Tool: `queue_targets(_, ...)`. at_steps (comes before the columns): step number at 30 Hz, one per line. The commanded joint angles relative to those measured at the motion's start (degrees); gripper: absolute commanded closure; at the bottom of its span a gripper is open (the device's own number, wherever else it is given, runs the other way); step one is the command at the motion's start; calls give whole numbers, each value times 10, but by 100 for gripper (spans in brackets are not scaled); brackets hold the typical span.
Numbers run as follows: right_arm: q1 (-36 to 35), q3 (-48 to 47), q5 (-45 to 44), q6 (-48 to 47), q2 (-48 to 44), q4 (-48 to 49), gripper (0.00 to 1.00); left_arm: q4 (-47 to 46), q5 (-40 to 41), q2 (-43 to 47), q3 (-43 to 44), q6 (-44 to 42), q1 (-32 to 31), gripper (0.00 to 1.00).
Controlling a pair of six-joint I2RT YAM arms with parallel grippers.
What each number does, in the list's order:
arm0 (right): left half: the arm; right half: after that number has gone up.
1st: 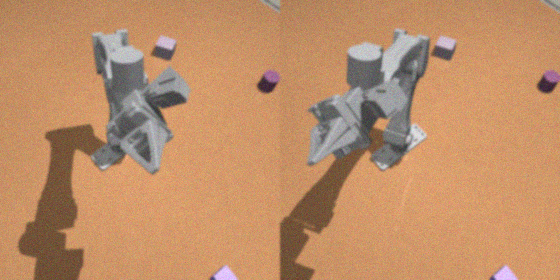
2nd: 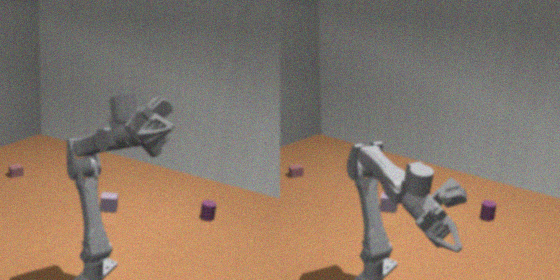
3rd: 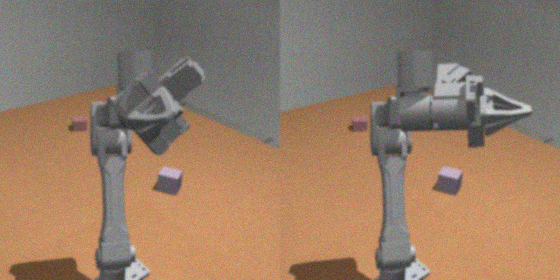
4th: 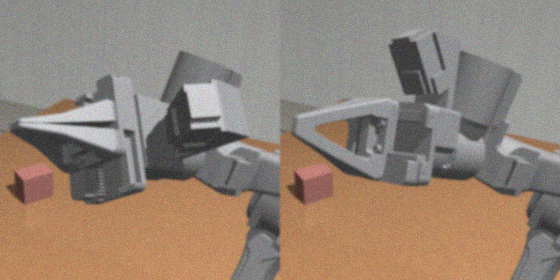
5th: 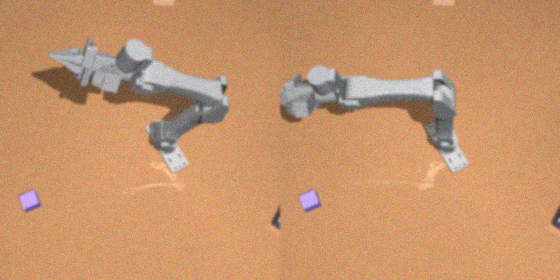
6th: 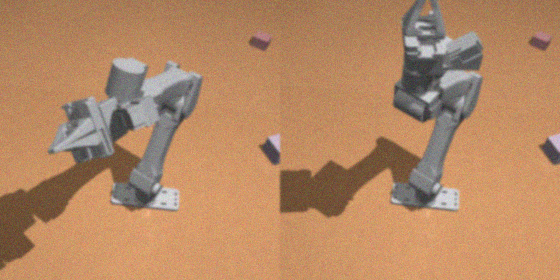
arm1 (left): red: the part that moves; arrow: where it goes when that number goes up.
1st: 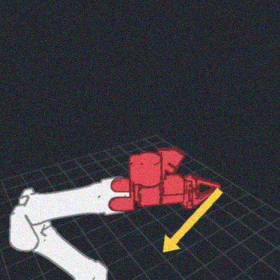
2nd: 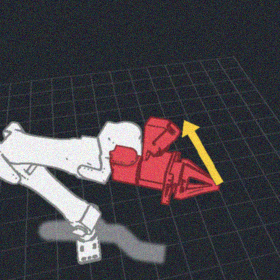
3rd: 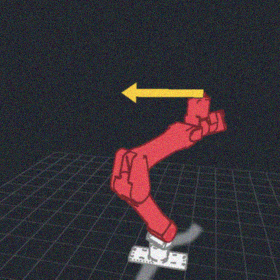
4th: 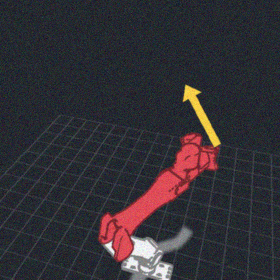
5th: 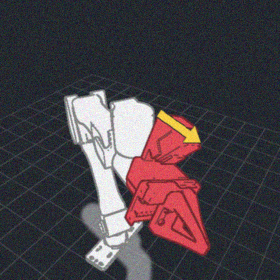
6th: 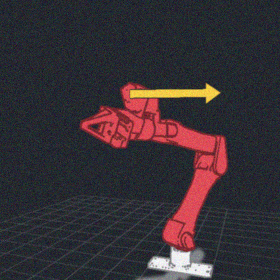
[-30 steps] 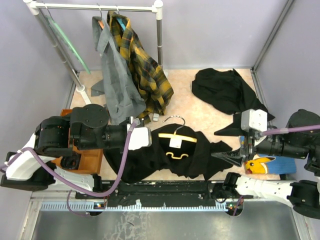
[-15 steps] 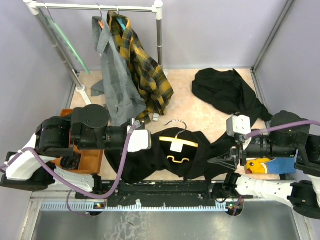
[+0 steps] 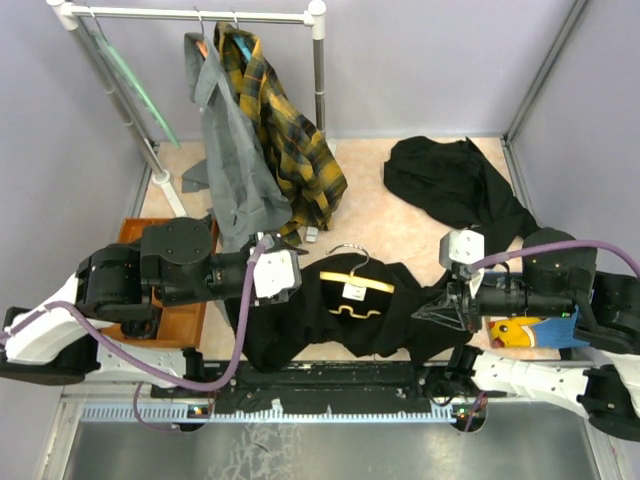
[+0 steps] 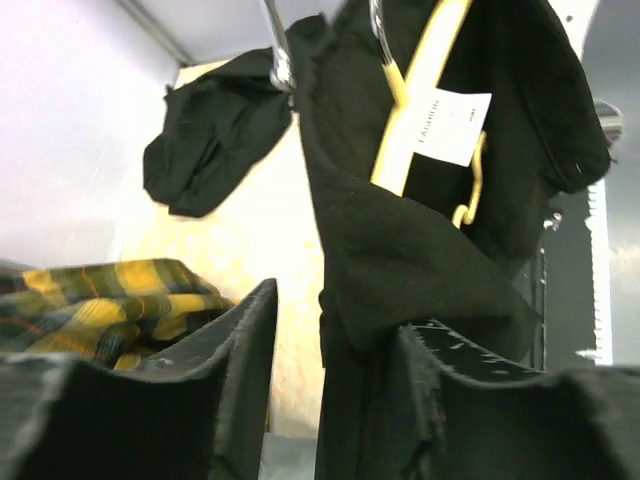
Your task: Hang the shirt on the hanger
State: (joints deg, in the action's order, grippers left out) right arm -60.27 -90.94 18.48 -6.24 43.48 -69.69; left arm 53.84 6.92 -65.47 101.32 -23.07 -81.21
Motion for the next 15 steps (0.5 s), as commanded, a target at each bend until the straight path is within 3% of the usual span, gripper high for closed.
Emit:
queue_targets(1, -4, 31, -85, 46, -32, 51, 100, -129, 96, 46, -52, 36, 3, 44)
queue_targets(3, -4, 43, -133, 63, -45, 50, 100, -155, 135, 60, -76, 48, 3, 35)
queue_targets(6, -4, 41, -227, 90, -57, 32, 100, -184, 201, 72, -99, 66, 3, 30)
queue_targets(15, -4, -64, -486, 153, -26, -73, 100, -327, 466, 86, -156, 87, 4, 13)
